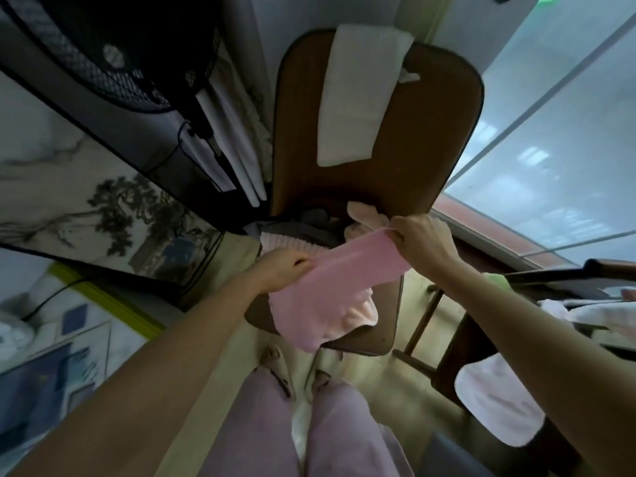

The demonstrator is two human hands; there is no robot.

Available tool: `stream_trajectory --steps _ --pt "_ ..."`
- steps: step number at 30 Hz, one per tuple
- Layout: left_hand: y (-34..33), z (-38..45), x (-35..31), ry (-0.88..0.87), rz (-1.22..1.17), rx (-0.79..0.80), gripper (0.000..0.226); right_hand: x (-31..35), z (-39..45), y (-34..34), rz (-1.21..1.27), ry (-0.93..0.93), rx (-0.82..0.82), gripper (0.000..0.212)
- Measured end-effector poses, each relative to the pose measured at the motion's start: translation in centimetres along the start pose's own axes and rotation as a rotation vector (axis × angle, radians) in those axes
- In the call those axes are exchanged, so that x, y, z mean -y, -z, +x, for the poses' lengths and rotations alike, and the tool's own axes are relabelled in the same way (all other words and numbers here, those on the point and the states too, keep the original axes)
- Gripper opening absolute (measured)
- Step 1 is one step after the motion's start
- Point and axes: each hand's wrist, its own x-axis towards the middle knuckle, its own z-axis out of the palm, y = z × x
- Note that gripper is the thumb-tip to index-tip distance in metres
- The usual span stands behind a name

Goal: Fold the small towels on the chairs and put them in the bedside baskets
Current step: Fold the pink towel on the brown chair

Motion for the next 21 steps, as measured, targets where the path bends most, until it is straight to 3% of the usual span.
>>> stream_trajectory --steps 2,8,11,14,18,21 --pt "2.2 -0.9 -1.7 -0.063 -0.053 -0.133 0.037 0.6 -0.4 1.1 -0.007 -0.057 -0.002 0.022" --pt "6.9 -4.2 -7.5 -0.346 -0.079 -0.232 0.031 5.5 -1.1 4.5 0.566 0.077 0.093 0.066" --pt "8.8 -5.8 -8.5 -0.442 -0.048 -0.265 0.032 6.8 -1.1 5.8 0.768 0.121 0.113 0.044" --pt "10.5 -7.0 -8.6 -0.506 -0.070 -0.319 0.035 8.1 -1.2 7.4 0.790 0.148 0.086 0.014" --pt "12.1 -8.4 -7.7 -0.496 -0.075 -0.325 0.034 9.3 -1.8 9.5 0.829 0.078 -0.061 0.011" --pt "12.8 -8.8 -4.7 -0.376 0.048 -0.220 0.043 8.3 -2.2 11.0 0.912 -0.152 -0.267 0.015"
